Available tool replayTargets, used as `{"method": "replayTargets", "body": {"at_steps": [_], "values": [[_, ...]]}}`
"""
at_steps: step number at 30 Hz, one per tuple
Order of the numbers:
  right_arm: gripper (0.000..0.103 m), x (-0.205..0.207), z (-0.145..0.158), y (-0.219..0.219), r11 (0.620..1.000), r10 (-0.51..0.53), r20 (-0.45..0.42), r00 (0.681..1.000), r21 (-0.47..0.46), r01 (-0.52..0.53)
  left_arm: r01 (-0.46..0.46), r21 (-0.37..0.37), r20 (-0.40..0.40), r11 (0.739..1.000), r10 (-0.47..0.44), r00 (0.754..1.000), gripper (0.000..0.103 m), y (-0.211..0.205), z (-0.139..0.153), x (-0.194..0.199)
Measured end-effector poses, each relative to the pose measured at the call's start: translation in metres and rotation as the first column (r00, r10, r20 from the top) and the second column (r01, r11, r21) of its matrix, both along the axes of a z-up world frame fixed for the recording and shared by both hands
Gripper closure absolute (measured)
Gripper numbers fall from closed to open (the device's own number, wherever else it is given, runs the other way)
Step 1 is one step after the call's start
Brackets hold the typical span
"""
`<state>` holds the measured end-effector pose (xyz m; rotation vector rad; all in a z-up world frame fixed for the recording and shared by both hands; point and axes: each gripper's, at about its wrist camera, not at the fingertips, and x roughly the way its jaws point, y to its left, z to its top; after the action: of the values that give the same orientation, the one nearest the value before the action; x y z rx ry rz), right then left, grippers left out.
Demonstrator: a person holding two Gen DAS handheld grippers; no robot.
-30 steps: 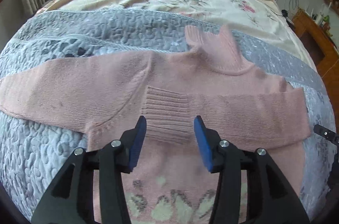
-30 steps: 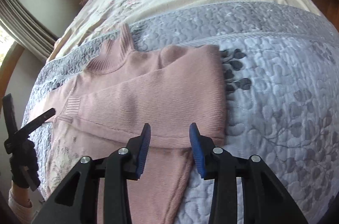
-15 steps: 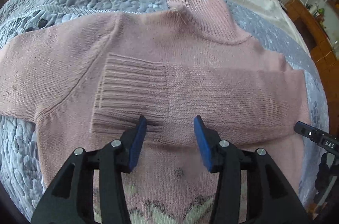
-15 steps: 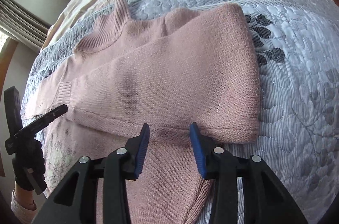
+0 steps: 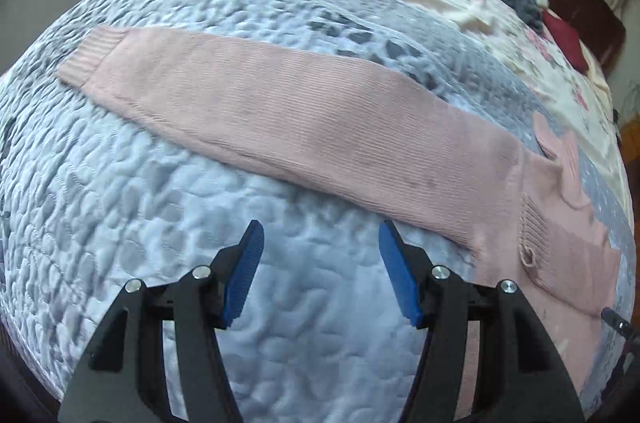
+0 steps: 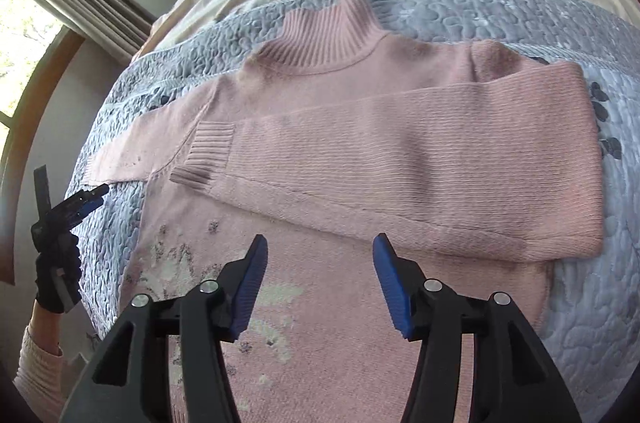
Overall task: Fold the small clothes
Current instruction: 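Grasp the other sleeve cuff with the left tool and lift it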
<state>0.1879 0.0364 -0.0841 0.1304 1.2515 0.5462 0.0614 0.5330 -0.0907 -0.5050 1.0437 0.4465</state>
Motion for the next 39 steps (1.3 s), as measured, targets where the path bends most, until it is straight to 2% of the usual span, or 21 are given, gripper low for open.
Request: {"method": "replayTargets", "body": {"at_steps": [6, 9, 13, 17, 19, 21, 23, 26, 28, 32, 35, 39], "values": [[0.048, -0.003, -0.011, 0.034, 0.997, 0.049, 0.020, 0.999, -0.053, -0.048, -0.190, -0.077, 0.060, 0.979, 0.195, 0.979, 0.044, 0.092, -0.010, -0.026], [0.048, -0.001, -0.017, 0.042, 0.995, 0.057, 0.026, 0.998, -0.079, -0.055, -0.230, -0.138, 0.116, 0.963, 0.247, 0.962, 0.044, 0.125, -0.013, -0.025], [0.048, 0.002, -0.024, 0.044, 0.994, 0.048, 0.025, 0.999, -0.102, -0.045, -0.302, -0.222, 0.168, 0.927, 0.341, 0.925, 0.046, 0.162, -0.021, -0.020], [0.048, 0.005, -0.032, 0.042, 0.993, 0.035, 0.018, 0.999, -0.116, -0.033, -0.332, -0.248, 0.196, 0.910, 0.383, 0.903, 0.051, 0.178, -0.025, -0.014], [0.048, 0.007, -0.036, 0.040, 0.993, 0.024, 0.008, 1.000, -0.112, -0.023, -0.328, -0.229, 0.200, 0.916, 0.374, 0.905, 0.055, 0.182, -0.025, -0.010], [0.048, 0.008, -0.038, 0.039, 0.994, 0.019, 0.004, 1.000, -0.110, -0.019, -0.332, -0.202, 0.192, 0.922, 0.369, 0.909, 0.064, 0.184, -0.025, -0.008], [0.048, 0.008, -0.038, 0.040, 0.993, 0.021, 0.008, 1.000, -0.113, -0.020, -0.338, -0.174, 0.178, 0.925, 0.367, 0.913, 0.081, 0.186, -0.025, -0.007], [0.048, 0.007, -0.037, 0.041, 0.993, 0.021, 0.011, 1.000, -0.116, -0.020, -0.335, -0.160, 0.176, 0.928, 0.361, 0.916, 0.096, 0.188, -0.024, -0.010], [0.048, 0.007, -0.035, 0.039, 0.993, 0.021, 0.011, 1.000, -0.115, -0.020, -0.327, -0.150, 0.189, 0.933, 0.351, 0.917, 0.097, 0.185, -0.018, -0.012], [0.048, 0.007, -0.029, 0.033, 0.994, 0.013, 0.020, 1.000, -0.108, -0.011, -0.270, -0.092, 0.247, 0.959, 0.284, 0.926, 0.098, 0.163, 0.005, -0.010], [0.048, 0.005, -0.023, 0.026, 0.995, 0.004, 0.028, 1.000, -0.097, -0.001, -0.181, -0.036, 0.291, 0.983, 0.184, 0.939, 0.098, 0.128, 0.027, -0.002], [0.048, 0.003, -0.018, 0.019, 0.996, -0.001, 0.039, 0.999, -0.090, 0.004, -0.030, -0.012, 0.350, 0.999, 0.032, 0.936, 0.098, 0.065, 0.051, 0.014]]}}
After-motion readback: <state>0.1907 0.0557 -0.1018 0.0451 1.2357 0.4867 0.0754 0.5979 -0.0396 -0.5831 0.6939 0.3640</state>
